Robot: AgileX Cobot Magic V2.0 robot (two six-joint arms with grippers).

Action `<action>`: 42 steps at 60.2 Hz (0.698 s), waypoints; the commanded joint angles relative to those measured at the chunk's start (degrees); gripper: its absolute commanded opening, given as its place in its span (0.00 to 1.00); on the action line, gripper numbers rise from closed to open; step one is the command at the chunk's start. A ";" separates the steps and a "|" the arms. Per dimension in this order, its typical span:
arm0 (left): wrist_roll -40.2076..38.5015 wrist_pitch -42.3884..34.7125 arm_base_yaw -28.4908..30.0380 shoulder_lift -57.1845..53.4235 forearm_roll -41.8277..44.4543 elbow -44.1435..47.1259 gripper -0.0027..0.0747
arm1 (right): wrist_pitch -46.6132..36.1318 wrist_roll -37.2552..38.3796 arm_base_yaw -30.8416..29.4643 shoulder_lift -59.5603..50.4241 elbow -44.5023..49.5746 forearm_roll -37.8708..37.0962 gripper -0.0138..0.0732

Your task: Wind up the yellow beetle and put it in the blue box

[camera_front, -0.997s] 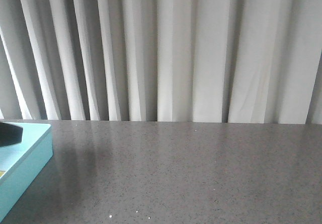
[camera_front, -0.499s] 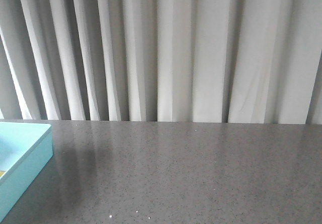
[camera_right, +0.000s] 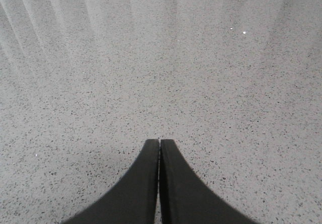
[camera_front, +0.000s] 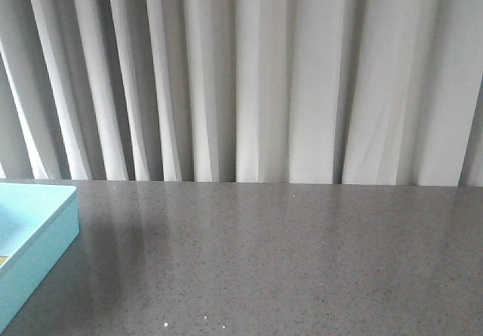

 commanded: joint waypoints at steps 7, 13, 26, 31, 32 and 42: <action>0.14 -15.00 -2.88 -5.45 -1.68 11.37 0.03 | -3.82 -0.36 -0.27 0.12 -1.36 -0.39 0.15; 0.14 -19.37 -2.88 -5.39 -1.68 15.73 0.03 | -3.82 -0.36 -0.27 0.12 -1.36 -0.39 0.15; 0.10 -21.07 -3.04 -6.43 -1.68 21.98 0.03 | -3.80 -0.36 -0.27 0.12 -1.36 -0.39 0.15; 0.19 -19.47 -3.04 -8.80 -1.48 22.92 0.03 | -3.80 -0.36 -0.27 0.12 -1.36 -0.39 0.15; 0.25 -19.35 -3.04 -9.29 -1.41 22.84 0.03 | -3.80 -0.36 -0.27 0.12 -1.36 -0.39 0.15; 0.25 -19.16 -3.04 -15.19 0.08 22.84 0.03 | -3.85 -0.36 -0.27 0.12 -1.36 -0.39 0.15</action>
